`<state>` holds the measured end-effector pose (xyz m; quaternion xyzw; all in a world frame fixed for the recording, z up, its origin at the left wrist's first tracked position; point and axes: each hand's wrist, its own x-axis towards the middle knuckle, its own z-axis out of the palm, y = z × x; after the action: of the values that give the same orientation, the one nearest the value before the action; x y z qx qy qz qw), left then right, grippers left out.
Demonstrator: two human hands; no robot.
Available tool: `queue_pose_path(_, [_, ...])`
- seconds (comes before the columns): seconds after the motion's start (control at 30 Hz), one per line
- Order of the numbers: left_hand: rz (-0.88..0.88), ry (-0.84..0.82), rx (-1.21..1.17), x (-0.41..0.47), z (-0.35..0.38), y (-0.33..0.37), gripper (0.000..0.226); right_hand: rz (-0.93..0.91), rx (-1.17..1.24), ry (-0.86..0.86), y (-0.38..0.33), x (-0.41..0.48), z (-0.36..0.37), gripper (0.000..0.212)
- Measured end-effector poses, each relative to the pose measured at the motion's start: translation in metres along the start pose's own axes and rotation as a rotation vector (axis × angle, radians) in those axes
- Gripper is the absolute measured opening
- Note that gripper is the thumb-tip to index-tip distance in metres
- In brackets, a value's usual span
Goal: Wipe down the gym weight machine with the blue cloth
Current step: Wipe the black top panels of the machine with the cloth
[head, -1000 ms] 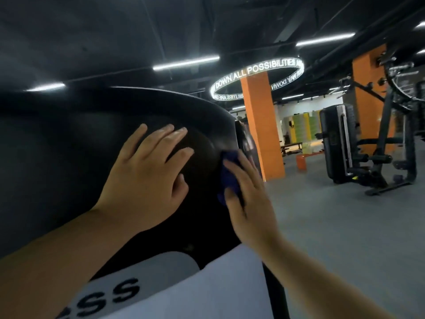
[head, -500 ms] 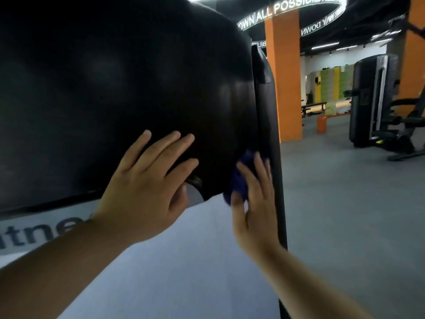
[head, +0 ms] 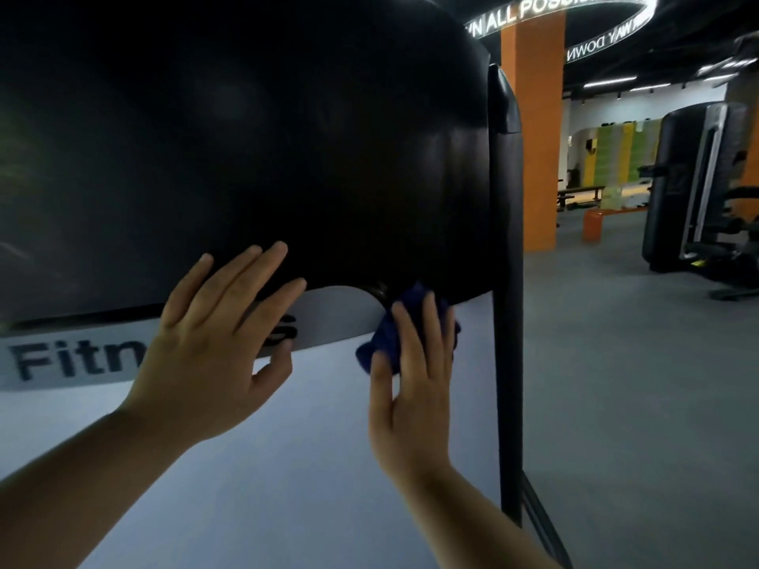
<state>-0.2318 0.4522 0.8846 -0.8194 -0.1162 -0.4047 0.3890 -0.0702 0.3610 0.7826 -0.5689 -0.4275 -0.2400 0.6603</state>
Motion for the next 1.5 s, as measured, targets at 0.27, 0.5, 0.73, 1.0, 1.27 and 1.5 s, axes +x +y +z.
queue_pose_path(0.27, [0.018,0.004,-0.048,-0.029,-0.002,-0.028,0.057,0.030,0.087,0.051,-0.049,0.049,0.011,0.045])
queue_pose_path(0.5, [0.081,0.067,-0.120,-0.069,0.001,-0.081,0.057,-0.224,-0.217,-0.050,-0.062,-0.052,0.064,0.049])
queue_pose_path(0.73, [0.114,0.112,-0.217,-0.123,0.008,-0.155,0.057,0.101,-0.109,0.341,-0.124,-0.004,0.101,0.046])
queue_pose_path(1.0, [0.093,0.082,-0.245,-0.165,0.016,-0.200,0.066,-0.083,-0.253,0.106,-0.152,-0.078,0.156,0.047])
queue_pose_path(1.27, [0.138,0.080,-0.328,-0.168,0.025,-0.208,0.071,-0.030,-0.374,0.106,-0.171,-0.087,0.187,0.045])
queue_pose_path(1.5, [0.161,0.073,-0.368,-0.167,0.030,-0.211,0.071,-0.134,-0.306,0.084,-0.179,-0.076,0.178,0.051])
